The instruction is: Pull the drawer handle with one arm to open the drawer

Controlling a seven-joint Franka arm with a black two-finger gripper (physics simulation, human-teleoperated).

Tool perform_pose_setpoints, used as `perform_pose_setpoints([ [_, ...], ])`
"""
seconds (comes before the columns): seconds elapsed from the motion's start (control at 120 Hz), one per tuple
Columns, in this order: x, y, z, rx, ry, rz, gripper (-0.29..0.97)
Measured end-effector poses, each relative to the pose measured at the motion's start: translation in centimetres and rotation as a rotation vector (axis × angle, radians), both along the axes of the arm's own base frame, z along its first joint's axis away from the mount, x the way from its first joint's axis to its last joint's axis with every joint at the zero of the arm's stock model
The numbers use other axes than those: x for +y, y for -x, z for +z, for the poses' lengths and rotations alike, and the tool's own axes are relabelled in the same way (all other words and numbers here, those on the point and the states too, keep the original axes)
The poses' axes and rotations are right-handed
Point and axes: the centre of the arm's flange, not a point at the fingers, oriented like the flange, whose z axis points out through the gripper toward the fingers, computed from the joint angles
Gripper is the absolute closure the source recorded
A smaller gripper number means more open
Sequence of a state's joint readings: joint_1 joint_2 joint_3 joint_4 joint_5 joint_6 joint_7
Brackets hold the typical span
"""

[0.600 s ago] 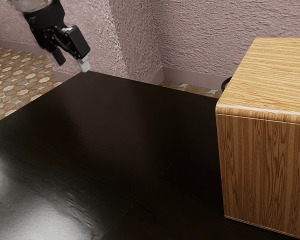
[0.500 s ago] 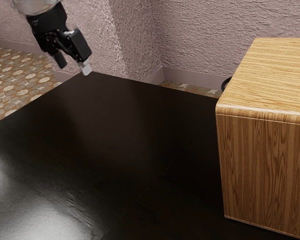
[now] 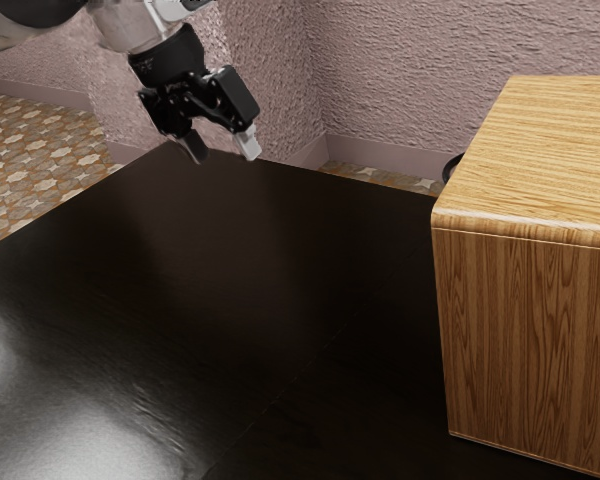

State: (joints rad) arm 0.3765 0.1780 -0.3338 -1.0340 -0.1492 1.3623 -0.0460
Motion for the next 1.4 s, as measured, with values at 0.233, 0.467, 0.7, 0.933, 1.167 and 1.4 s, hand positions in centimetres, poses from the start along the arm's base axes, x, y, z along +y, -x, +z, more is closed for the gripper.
perform_pose_setpoints([
  [0.233, 1.2, -10.8, -4.9, -0.118, 0.245, 0.035, 0.0],
  [0.467, -1.7, -14.1, -7.7, -0.142, 0.332, 0.045, 0.0],
  [0.7, -3.8, -14.3, -8.0, -0.087, 0.49, 0.033, 0.0],
  [0.933, -5.3, -14.2, -8.5, -0.022, 0.548, 0.051, 0.04],
  [1.167, -7.9, -14.1, -8.7, 0.025, 0.569, 0.058, 0.24],
  [1.4, -8.1, -15.7, -11.0, 0.044, 0.597, 0.102, 0.29],
])
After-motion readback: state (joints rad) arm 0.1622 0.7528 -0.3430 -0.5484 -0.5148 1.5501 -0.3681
